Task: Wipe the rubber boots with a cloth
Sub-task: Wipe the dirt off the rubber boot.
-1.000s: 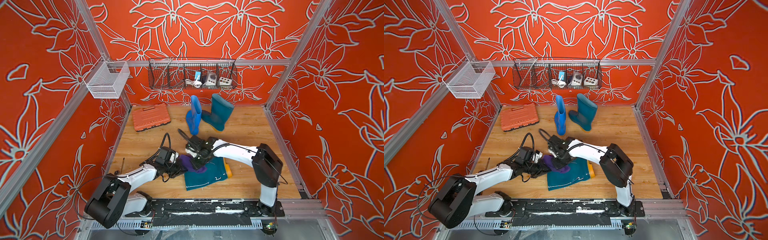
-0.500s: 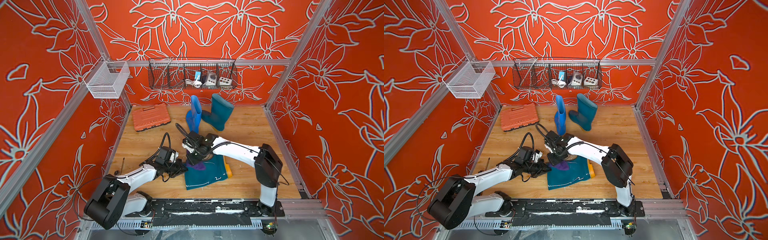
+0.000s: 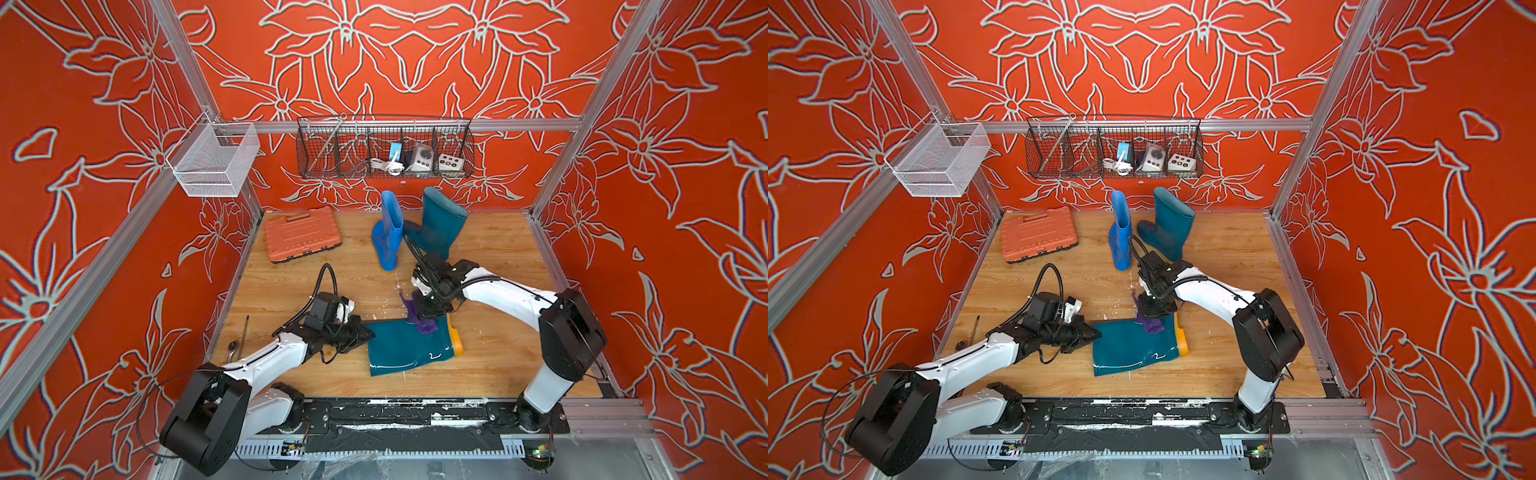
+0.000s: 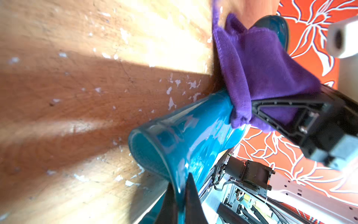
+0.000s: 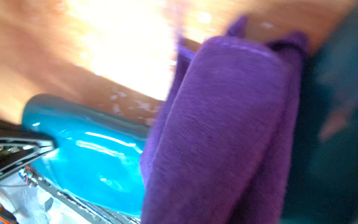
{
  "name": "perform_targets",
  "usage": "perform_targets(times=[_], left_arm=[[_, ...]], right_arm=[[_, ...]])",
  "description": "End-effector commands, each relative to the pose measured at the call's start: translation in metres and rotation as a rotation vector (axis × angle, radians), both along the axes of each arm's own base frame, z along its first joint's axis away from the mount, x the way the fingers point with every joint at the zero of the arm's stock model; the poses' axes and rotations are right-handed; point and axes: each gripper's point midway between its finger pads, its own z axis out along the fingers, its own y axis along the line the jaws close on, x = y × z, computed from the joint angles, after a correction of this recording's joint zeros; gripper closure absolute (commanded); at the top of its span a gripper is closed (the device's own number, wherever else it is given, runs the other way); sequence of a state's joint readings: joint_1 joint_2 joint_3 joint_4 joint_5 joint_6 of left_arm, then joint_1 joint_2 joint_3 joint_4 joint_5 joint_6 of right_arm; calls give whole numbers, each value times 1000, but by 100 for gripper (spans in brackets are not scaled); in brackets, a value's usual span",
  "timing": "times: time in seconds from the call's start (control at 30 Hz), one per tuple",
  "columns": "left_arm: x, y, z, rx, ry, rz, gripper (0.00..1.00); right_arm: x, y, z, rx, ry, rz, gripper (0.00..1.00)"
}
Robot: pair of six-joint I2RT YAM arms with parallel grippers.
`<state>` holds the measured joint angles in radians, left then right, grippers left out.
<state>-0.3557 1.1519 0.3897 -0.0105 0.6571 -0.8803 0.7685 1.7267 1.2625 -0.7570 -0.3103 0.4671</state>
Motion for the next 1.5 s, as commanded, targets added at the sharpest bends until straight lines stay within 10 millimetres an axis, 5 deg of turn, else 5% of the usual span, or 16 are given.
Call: perform_targets(times=[0.0, 0.07, 0.13, 0.37, 0.47, 0.6, 0.7, 0.77, 0.83, 0.93, 1.03, 1.13, 1.2, 1.3, 1.47], left_arm=[[1, 2, 1, -10, -6, 14, 100], [1, 2, 3, -12, -3, 17, 100], [2, 2, 5, -12, -5, 19, 100], [-2, 5, 7, -5, -14, 33, 100], [-5, 8, 4, -6, -3, 45, 100], [-7, 9, 4, -29, 10, 80, 100], [-6, 9, 4, -50, 26, 106, 100], [-5, 7, 3, -70, 42, 121, 100], [-2, 6, 3, -75, 46, 127, 100], [1, 4, 7, -76, 47, 118, 100], [2, 4, 10, -71, 85, 129, 100], [2, 2, 17, -108, 125, 166, 100], [0, 2, 24, -120, 132, 170, 100], [-5, 4, 28, -109, 143, 168, 100], [-7, 2, 37, -145, 162, 175, 100]], right_arm=[[-31, 58, 8, 25, -17, 162, 100], [-46, 78, 3, 0, -8, 231, 100], [-50, 78, -5, -15, 1, 228, 100], [-19, -19, -22, 36, 83, -50, 100], [-11, -37, -9, 47, 33, -69, 100], [-24, -5, 10, 77, 15, 17, 100], [-53, 48, 20, 104, -7, 155, 100], [-72, 80, 16, 132, 7, 227, 100], [-74, 86, 6, 116, 38, 240, 100], [-58, 60, -4, 46, 40, 197, 100], [-39, 4, -2, 9, 60, 52, 100], [-31, -46, 14, -7, 20, -64, 100], [-33, -52, 30, -10, -17, -64, 100], [-44, -25, 41, 38, -16, -39, 100], [-79, 56, 34, 44, -12, 80, 100]])
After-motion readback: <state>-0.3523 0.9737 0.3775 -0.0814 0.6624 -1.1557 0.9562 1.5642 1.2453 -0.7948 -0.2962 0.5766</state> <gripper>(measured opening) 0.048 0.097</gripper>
